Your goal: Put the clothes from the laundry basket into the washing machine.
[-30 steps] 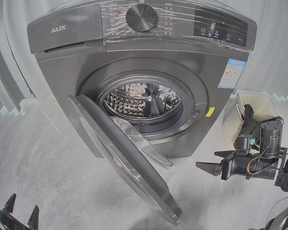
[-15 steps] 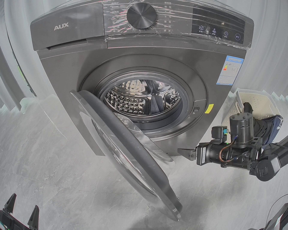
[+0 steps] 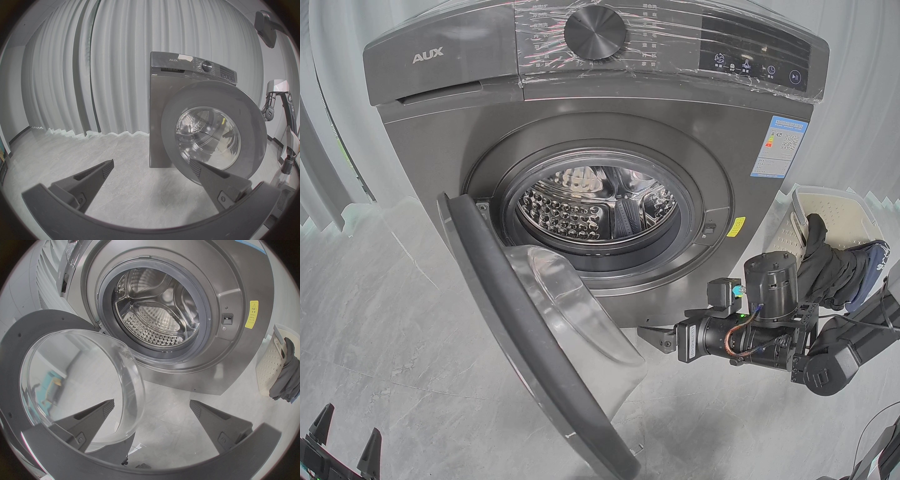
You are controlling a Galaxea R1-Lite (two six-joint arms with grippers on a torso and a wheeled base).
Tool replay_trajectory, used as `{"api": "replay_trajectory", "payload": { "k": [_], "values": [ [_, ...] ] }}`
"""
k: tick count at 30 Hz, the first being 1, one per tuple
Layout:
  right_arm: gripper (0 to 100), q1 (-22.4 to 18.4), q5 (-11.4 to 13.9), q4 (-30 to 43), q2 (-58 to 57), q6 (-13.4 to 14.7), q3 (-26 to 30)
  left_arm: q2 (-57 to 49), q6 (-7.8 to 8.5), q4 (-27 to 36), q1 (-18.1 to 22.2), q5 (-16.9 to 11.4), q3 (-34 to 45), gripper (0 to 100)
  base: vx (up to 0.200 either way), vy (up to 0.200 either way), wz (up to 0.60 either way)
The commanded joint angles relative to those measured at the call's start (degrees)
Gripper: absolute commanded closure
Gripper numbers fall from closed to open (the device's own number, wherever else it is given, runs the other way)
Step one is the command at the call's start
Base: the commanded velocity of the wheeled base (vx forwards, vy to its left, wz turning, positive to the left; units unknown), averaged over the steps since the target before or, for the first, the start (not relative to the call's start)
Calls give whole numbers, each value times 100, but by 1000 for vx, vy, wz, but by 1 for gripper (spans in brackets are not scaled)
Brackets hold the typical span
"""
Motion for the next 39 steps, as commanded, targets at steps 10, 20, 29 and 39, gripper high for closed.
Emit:
{"api": "replay_trajectory", "payload": {
  "k": [10,20,29,39],
  "values": [
    [0,-38,-27,-86,489,-6,-412,-77,-4,-1,0,0,92,0,-200,0,0],
    [0,314,-18,-112,682,21,-447,-86,-4,-1,0,0,92,0,-20,0,0],
    [0,243,-18,-121,700,30,-711,-86,-4,-1,0,0,92,0,-67,0,0],
    [0,718,-18,-666,1429,-6,-1388,-77,5,-1,0,0,92,0,-120,0,0]
  ]
}}
